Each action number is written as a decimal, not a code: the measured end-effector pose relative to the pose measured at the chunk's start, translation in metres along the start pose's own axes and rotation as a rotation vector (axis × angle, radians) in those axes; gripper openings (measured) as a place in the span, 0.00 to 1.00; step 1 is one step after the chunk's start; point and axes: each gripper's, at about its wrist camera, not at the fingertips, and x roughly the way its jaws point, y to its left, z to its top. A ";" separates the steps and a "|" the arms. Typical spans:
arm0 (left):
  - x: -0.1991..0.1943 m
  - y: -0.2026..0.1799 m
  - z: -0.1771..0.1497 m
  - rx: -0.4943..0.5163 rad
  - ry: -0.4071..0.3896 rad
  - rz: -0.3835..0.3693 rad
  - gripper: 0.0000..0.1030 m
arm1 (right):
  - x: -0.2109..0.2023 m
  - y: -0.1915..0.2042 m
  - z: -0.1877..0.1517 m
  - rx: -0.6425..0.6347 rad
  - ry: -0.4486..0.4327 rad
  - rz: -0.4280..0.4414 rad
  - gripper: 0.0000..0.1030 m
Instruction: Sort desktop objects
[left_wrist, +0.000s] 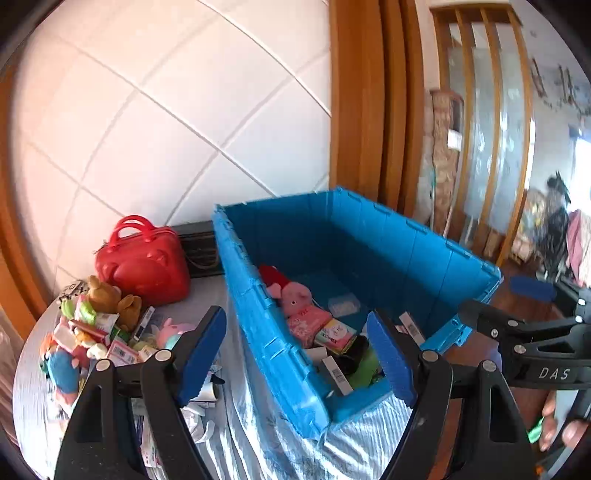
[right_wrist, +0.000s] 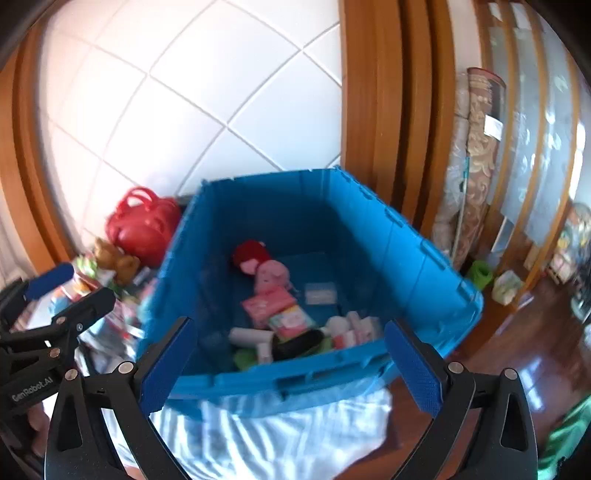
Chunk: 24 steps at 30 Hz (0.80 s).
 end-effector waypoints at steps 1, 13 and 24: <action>-0.007 0.004 -0.004 -0.005 -0.017 0.014 0.78 | -0.005 0.005 -0.005 0.005 -0.008 -0.002 1.00; -0.037 0.025 -0.037 -0.069 -0.090 0.087 0.99 | -0.039 0.037 -0.055 0.075 -0.099 -0.041 1.00; -0.036 0.021 -0.049 -0.051 -0.032 0.130 0.99 | -0.035 0.045 -0.067 0.063 -0.119 -0.082 1.00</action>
